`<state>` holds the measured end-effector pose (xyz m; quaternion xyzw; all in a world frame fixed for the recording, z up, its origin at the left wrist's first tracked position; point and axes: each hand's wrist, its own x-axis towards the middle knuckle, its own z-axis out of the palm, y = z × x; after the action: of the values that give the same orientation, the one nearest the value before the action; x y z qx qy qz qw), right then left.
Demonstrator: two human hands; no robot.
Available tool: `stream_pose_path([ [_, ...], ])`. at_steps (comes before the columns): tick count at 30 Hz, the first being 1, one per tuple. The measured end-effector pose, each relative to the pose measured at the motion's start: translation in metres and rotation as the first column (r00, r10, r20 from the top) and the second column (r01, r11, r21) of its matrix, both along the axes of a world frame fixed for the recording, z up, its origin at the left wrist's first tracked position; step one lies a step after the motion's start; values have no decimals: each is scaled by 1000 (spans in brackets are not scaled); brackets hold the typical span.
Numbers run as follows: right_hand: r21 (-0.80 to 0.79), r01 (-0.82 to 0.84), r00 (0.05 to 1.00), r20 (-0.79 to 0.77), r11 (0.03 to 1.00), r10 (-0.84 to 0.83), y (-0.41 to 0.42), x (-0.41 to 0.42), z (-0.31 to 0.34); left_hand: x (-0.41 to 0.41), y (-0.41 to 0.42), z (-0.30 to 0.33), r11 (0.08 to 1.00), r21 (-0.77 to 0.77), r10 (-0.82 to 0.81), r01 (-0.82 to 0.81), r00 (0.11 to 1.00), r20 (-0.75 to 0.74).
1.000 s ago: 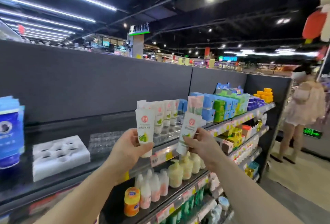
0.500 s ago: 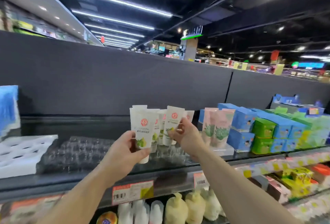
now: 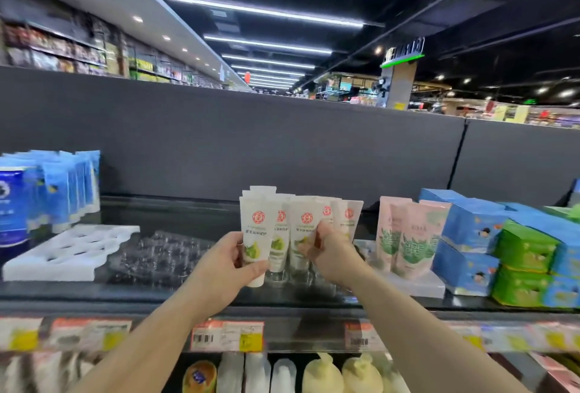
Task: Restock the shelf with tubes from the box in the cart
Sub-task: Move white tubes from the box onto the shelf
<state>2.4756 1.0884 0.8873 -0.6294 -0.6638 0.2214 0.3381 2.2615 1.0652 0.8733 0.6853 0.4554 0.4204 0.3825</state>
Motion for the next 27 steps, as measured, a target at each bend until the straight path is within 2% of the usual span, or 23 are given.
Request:
stream_pose_path([
  [6,-102,-27,999,20,994,29,0,1,4,2,0,-3,1000,-21,6,-5,1000,7],
  [11,-87,-9,999,-35,996,5,-4,-1,5,5,-4,0,1000,-7,24,-24,999,23],
  [13,-5,47,993,-109,999,-47,-11,-1,9,8,-6,1,1000,-1,31,-31,998,50],
  [16,246,208,964,-214,947,-156,-31,0,15,18,-10,3,1000,16,19,-21,995,100],
  [18,242,114,962,-270,964,-46,-45,-4,18,29,-11,4,1000,22,0,-3,990,143],
  [20,109,-55,956,-282,992,84,-56,-14,15,42,-12,5,999,42,-42,35,985,167],
  [22,63,-92,954,-282,994,106,-58,-19,9,53,-14,6,994,75,-86,77,988,129],
  [24,92,-34,940,-337,995,63,-57,-15,10,58,-13,6,990,114,-89,80,994,69],
  [27,188,112,966,-252,976,-63,-49,7,19,46,-3,3,984,177,54,-34,993,-109],
])
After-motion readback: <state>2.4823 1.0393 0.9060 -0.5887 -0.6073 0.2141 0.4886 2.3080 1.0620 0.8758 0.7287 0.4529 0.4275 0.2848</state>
